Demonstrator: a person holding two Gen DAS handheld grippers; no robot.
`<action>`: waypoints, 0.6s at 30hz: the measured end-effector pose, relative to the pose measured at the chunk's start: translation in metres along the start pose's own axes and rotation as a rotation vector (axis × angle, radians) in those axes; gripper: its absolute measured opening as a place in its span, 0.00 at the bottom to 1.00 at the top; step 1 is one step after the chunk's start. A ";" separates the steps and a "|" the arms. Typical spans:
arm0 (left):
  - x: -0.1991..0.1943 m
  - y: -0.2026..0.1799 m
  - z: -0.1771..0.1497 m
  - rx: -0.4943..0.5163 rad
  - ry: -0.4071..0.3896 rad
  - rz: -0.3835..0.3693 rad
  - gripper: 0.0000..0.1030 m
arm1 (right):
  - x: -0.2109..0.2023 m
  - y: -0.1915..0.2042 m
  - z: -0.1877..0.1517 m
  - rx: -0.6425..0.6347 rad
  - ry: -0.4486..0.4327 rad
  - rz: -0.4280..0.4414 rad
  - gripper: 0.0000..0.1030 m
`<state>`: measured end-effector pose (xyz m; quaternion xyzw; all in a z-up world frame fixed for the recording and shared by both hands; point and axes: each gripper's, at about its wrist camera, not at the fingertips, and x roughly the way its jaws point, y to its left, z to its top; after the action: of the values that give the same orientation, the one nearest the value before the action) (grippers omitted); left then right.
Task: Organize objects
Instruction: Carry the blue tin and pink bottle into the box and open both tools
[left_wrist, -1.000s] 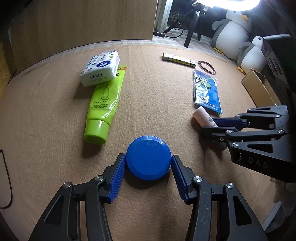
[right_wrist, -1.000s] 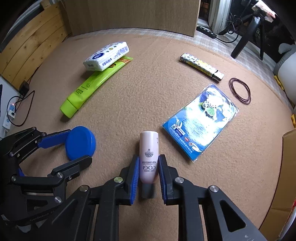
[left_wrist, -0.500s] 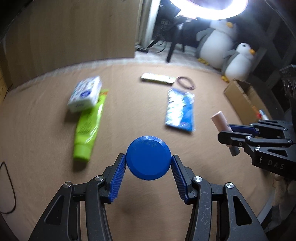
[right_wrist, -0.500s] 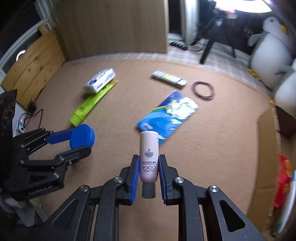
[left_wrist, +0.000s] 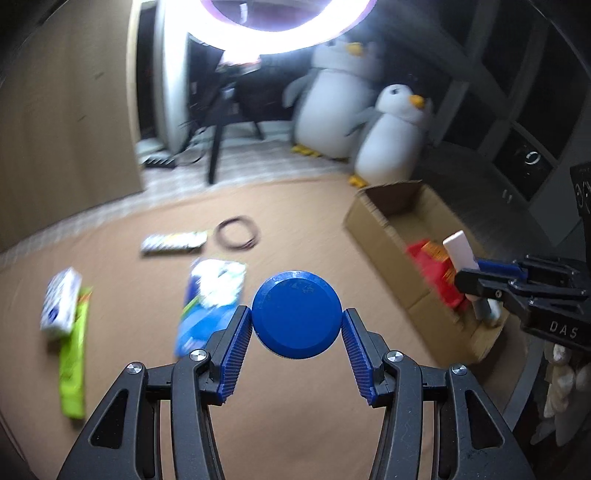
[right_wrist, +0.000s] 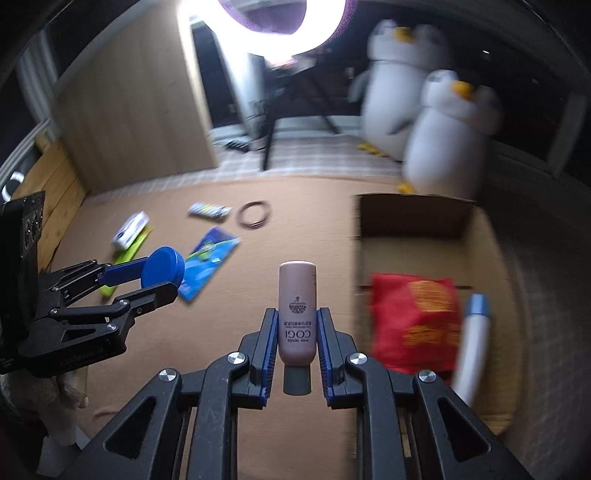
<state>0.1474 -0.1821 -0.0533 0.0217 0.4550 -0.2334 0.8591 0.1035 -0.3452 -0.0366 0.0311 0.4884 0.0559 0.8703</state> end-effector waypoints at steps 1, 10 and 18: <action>0.005 -0.008 0.006 0.009 -0.002 -0.003 0.52 | -0.002 -0.009 0.001 0.012 -0.004 -0.007 0.18; 0.060 -0.080 0.057 0.074 0.000 -0.046 0.52 | 0.003 -0.066 -0.002 0.081 0.005 -0.039 0.18; 0.109 -0.121 0.075 0.100 0.043 -0.077 0.52 | 0.017 -0.089 -0.015 0.096 0.043 -0.041 0.18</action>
<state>0.2066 -0.3496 -0.0744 0.0519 0.4617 -0.2882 0.8373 0.1056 -0.4312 -0.0687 0.0617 0.5096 0.0151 0.8580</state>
